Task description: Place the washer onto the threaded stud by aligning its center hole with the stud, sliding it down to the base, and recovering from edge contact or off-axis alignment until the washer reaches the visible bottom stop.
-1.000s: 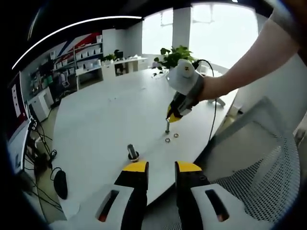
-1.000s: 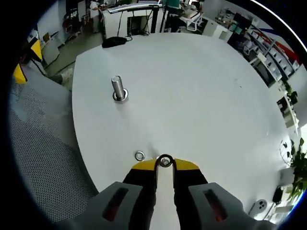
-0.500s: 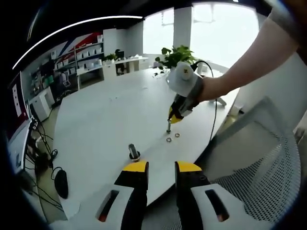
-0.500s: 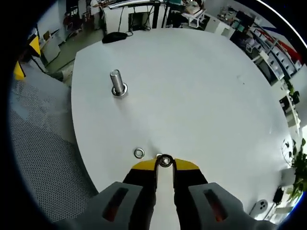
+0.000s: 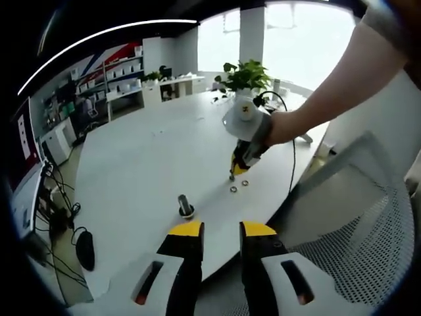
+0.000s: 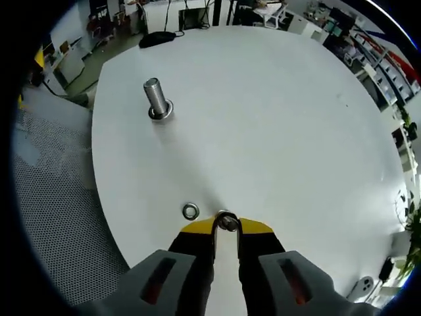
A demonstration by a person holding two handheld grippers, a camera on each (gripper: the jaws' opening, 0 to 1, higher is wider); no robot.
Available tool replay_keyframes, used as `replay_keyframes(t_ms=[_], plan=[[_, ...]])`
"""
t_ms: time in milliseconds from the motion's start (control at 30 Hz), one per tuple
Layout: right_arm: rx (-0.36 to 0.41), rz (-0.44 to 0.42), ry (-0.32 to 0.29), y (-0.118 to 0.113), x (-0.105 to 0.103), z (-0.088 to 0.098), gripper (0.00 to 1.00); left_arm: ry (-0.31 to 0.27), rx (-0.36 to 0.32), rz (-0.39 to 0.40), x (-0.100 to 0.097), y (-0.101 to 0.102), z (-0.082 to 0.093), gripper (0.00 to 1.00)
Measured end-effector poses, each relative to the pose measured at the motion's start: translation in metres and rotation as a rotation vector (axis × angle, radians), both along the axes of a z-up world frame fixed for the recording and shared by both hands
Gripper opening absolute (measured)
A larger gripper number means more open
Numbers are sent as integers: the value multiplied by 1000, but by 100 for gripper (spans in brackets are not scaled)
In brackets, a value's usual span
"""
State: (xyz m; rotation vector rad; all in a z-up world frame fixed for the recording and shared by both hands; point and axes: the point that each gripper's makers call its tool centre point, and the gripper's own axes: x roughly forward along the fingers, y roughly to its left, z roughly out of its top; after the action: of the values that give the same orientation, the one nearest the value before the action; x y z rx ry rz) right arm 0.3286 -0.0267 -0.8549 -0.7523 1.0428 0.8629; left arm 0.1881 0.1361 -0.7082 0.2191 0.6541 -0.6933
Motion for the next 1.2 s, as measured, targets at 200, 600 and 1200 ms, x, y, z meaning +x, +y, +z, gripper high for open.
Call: replay_keyframes(t_ms=[200, 600, 1200], plan=[[-19, 23, 21, 0, -1, -11, 14, 2, 6, 2, 0, 1, -1, 19], [-13, 16, 36, -1, 1, -14, 14, 3, 7, 6, 1, 1, -1, 19], [-32, -12, 48, -16, -10, -9, 16, 1, 7, -6, 0, 0, -1, 19]])
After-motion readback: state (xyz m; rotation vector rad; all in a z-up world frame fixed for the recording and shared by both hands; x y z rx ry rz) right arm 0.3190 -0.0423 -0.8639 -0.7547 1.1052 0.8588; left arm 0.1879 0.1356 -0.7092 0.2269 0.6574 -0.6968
